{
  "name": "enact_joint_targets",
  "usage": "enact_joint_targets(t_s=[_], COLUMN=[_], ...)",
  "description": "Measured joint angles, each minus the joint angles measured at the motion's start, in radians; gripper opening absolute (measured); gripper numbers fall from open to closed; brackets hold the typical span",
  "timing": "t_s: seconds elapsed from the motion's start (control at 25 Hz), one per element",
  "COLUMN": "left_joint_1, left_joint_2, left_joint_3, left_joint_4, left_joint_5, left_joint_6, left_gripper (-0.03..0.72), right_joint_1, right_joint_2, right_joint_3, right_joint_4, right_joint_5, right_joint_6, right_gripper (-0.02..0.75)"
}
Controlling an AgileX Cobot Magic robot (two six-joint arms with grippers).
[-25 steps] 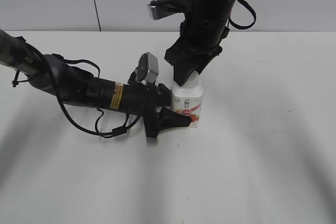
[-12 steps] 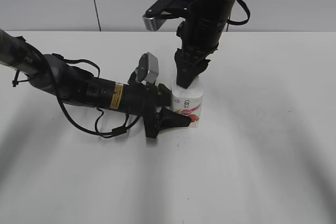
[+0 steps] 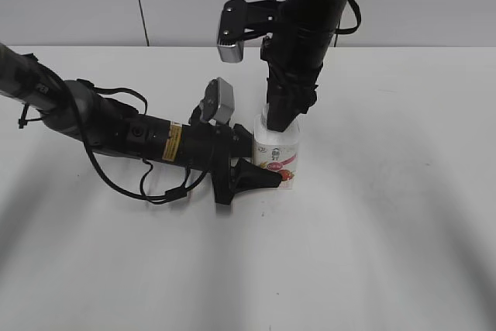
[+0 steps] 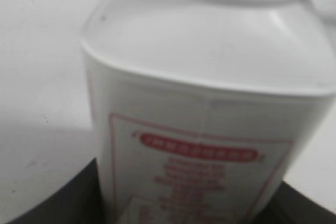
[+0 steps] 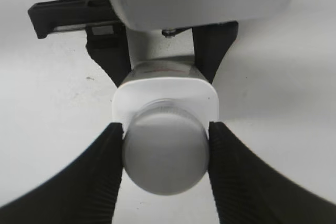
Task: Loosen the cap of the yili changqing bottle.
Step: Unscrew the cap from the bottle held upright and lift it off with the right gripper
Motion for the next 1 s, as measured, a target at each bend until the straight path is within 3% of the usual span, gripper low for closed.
enact_joint_targets(t_s=[0.32, 1.0], left_joint_1=[0.0, 0.0], left_joint_2=[0.0, 0.0], left_joint_3=[0.0, 0.0], left_joint_4=[0.0, 0.001], left_joint_5=[-0.004, -0.005], left_joint_6=[0.0, 0.0], left_gripper=[0.4, 0.397], right_joint_1=[0.001, 0.001], right_joint_2=[0.0, 0.0], right_joint_3=[-0.001, -0.001], right_joint_4=[-0.02, -0.016], right_joint_5=[0.004, 0.004], right_joint_6=[-0.159, -0.165], right_gripper=[0.391, 0.391])
